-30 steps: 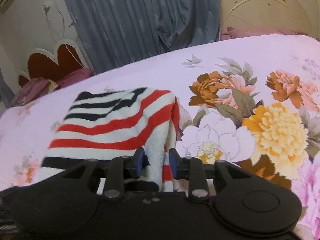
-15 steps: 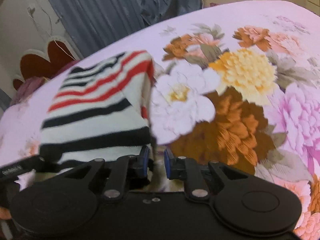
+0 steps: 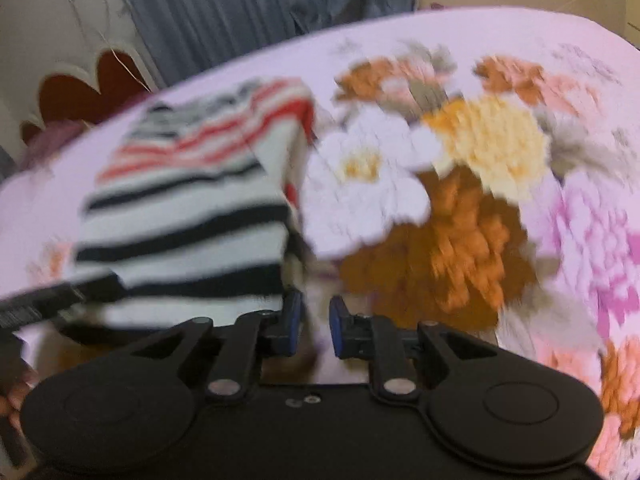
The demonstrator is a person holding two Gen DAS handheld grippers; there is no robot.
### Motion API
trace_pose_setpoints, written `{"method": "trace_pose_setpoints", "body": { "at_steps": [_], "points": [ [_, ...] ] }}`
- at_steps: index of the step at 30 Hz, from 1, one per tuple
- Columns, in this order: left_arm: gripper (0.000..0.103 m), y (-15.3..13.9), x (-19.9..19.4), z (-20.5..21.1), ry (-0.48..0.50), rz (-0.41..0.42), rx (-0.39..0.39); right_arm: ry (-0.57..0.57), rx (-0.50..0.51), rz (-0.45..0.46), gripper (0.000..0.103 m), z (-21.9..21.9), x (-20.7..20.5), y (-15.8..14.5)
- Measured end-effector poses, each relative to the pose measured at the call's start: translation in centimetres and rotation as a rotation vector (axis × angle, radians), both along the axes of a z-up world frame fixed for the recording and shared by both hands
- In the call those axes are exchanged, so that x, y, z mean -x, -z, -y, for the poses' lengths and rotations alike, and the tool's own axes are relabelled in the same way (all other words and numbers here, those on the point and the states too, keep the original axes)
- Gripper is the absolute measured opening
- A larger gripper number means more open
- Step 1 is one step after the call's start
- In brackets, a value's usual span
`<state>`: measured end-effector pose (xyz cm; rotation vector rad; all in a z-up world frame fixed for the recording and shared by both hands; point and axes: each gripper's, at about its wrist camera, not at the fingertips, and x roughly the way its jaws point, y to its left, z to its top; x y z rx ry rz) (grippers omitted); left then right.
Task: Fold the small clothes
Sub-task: 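Open both tools and smooth the folded striped bundle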
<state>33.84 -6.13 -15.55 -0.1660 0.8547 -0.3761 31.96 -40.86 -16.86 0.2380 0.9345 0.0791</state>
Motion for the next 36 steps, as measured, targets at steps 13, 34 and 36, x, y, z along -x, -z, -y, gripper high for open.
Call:
{"method": "trace_pose_setpoints", "body": {
  "at_steps": [13, 34, 36],
  "points": [
    [0.087, -5.5, -3.8, 2.0, 0.009, 0.114, 0.045, -0.029, -0.025, 0.191, 0.026, -0.5, -5.0, -6.8],
    [0.09, -1.9, -9.7, 2.5, -0.117, 0.049, 0.038, -0.122, 0.182, 0.282, 0.028, -6.8, -12.5, -4.9],
    [0.089, -2.1, -11.0, 2.8, -0.131, 0.048, 0.028, -0.138, 0.197, 0.286, 0.027, -7.5, -13.7, -4.9]
  ]
}}
